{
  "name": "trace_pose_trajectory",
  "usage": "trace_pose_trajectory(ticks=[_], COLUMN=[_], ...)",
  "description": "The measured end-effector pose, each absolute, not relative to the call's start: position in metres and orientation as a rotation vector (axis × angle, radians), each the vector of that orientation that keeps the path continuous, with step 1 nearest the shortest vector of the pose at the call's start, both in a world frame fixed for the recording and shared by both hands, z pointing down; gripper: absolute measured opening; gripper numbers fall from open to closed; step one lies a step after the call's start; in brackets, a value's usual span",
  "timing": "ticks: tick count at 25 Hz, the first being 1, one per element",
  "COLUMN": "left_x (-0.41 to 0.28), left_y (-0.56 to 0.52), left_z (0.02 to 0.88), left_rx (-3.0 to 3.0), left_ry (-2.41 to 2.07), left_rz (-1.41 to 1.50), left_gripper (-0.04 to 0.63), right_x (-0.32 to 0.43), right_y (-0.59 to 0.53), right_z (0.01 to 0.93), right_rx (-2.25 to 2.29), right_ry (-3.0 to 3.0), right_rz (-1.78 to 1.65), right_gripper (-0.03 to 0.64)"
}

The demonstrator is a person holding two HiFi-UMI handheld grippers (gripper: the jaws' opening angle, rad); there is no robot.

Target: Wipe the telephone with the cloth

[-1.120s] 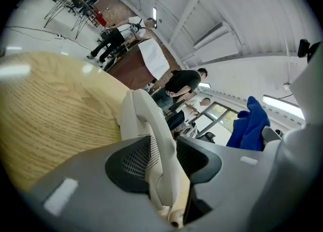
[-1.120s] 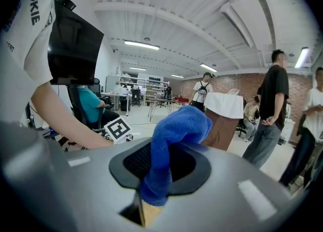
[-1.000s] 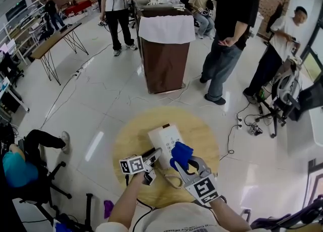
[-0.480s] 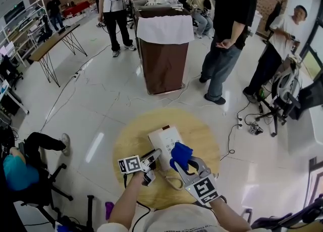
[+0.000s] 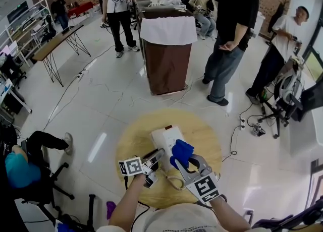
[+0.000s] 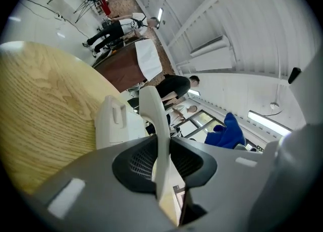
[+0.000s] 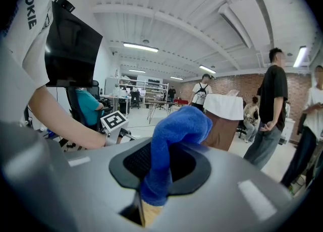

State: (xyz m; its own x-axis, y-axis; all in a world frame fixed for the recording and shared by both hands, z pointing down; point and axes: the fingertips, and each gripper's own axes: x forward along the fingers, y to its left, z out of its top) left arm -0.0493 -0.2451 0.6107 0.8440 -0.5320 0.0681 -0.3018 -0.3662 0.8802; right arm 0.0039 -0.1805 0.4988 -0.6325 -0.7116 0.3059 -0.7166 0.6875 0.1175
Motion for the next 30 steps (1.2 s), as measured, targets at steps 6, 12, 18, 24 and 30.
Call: trace_pose_trajectory(ticks=[6, 12, 18, 24, 30], left_x=[-0.048, -0.039, -0.036, -0.030, -0.023], left_y=[-0.232, -0.218, -0.199, -0.178, -0.169], left_z=[0.565, 0.514, 0.470, 0.452, 0.444], left_rx=[2.076, 2.184, 2.298, 2.412, 2.428], left_ry=[-0.609, -0.595, -0.600, -0.640, -0.623], left_rz=[-0.317, -0.354, -0.381, -0.305, -0.319], left_gripper=[0.075, 0.075, 0.075, 0.075, 0.075], right_x=[0.001, -0.006, -0.015, -0.024, -0.027], right_y=[-0.189, -0.190, -0.181, -0.185, -0.199], right_z=[0.467, 0.418, 0.375, 0.336, 0.324], right_rx=[1.148, 1.169, 1.169, 1.195, 1.208], right_ry=[-2.619, -2.691, -2.755, -2.813, -2.802], right_rz=[-0.051, -0.168, -0.257, -0.333, -0.397], right_gripper=[0.071, 0.071, 0.071, 0.071, 0.071])
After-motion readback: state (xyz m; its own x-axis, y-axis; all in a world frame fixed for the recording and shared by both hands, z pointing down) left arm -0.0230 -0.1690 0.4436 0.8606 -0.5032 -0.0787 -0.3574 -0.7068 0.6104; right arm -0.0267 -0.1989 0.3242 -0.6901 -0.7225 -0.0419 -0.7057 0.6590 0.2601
